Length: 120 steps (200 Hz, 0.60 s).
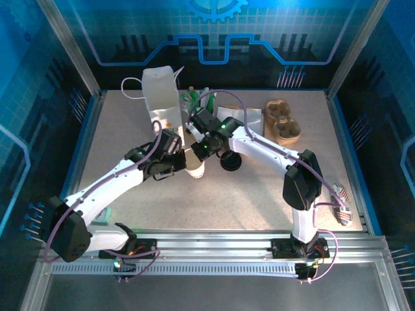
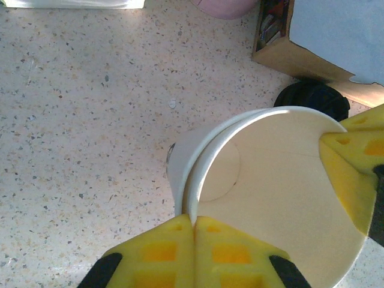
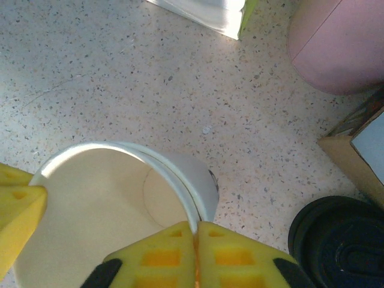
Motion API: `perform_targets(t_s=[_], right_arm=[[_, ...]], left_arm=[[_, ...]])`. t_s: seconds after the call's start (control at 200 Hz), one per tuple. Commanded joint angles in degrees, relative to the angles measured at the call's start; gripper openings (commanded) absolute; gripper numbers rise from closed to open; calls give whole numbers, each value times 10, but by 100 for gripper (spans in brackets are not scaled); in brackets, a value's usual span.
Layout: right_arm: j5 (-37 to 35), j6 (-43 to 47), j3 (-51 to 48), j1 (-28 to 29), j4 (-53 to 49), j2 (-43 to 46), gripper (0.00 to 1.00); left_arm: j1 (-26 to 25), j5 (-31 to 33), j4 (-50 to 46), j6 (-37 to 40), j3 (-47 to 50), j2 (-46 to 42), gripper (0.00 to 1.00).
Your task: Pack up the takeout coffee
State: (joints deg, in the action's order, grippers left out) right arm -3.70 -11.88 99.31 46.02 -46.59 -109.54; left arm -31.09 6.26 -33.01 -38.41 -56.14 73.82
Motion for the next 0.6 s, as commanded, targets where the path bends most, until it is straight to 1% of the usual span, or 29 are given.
perform_targets(t_s=[0.0, 0.095, 0.185, 0.24, 0.31, 0.38, 0.515, 0.595], right_arm=[[38, -7, 1, 2, 6, 41, 21], [50, -14, -6, -9, 15, 60, 31], [65, -27, -20, -25, 24, 75, 44], [81, -42, -35, -39, 36, 88, 49], [102, -67, -65, -58, 62, 111, 50], [125, -106, -116, -78, 106, 142, 50], [197, -203, -244, -120, 240, 203, 48], [233, -252, -305, -128, 316, 220, 48]], left_arm=[[-8, -9, 5, 7, -17, 6, 0], [-9, -6, 0, -2, -18, 8, 0], [-8, -7, -6, -8, -22, 12, 0], [-9, -7, -8, -12, -23, 14, 0], [-8, -6, -11, -17, -25, 13, 0], [-8, 0, -12, -23, -26, 12, 0], [-8, 5, -21, -36, -34, 13, 0], [-7, 7, -22, -47, -36, 14, 0]])
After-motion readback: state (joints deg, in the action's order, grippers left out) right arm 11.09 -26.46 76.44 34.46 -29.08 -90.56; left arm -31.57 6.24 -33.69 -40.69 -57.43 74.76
